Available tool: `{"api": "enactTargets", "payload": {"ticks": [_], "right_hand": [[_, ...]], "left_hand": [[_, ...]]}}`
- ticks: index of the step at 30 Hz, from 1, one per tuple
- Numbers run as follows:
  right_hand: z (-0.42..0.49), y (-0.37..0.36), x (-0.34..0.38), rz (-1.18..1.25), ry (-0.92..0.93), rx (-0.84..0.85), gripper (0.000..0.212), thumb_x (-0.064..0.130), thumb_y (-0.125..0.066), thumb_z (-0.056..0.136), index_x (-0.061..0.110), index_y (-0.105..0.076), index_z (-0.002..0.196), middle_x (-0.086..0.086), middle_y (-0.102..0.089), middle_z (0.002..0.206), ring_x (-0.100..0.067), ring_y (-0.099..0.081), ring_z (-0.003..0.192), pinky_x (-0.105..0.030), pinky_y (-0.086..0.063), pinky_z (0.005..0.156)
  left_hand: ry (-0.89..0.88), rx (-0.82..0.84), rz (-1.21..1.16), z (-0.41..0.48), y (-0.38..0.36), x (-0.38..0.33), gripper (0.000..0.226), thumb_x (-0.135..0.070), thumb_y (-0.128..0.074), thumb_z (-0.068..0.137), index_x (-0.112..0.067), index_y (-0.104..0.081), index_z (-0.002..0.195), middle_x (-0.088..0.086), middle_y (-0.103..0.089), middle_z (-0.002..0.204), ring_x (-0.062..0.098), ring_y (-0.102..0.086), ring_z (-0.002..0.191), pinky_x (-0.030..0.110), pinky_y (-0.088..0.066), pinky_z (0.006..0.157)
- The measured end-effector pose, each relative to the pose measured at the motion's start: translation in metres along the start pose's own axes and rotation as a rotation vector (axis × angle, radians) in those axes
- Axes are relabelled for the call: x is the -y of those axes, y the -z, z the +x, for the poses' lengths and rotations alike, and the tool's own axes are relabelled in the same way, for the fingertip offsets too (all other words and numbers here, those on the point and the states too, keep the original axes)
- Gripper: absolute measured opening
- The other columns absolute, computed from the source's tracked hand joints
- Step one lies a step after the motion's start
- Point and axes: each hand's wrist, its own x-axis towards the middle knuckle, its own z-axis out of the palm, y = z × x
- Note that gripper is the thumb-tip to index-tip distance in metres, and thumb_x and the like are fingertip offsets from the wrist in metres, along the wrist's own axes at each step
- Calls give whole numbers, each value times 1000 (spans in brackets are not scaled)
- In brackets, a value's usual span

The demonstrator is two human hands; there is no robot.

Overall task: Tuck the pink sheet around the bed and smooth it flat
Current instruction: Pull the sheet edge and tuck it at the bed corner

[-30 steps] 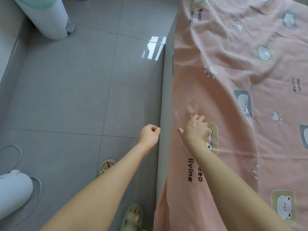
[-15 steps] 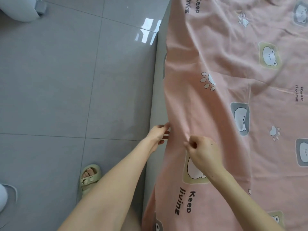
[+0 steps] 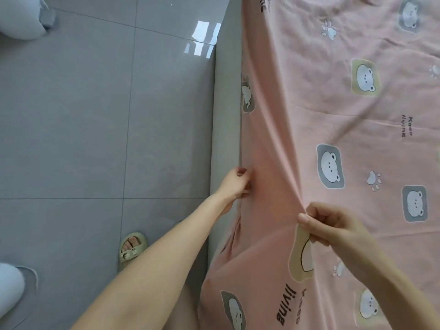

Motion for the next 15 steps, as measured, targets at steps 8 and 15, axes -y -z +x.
{"api": "enactTargets", "payload": {"ticks": [8,15], "right_hand": [[-12,30,5,89,16,-46,27,26,-63,73,12,-51,53,2,-40,51,-9,-33,48,-18,-27,46],[-6,30,-4,159,3,-55,24,21,-62,73,13,-53,52,6,-39,47,-10,-29,48,-13,-30,46]], "left_hand": [[-28,-109,330,8,-6,1,50,-33,-54,93,0,-46,130,15,-53,132,27,-52,119,21,-37,83],[-31,-128,221,15,-1,10,29,-34,-60,89,-7,-54,96,4,-57,87,17,-54,77,25,-44,64]]}}
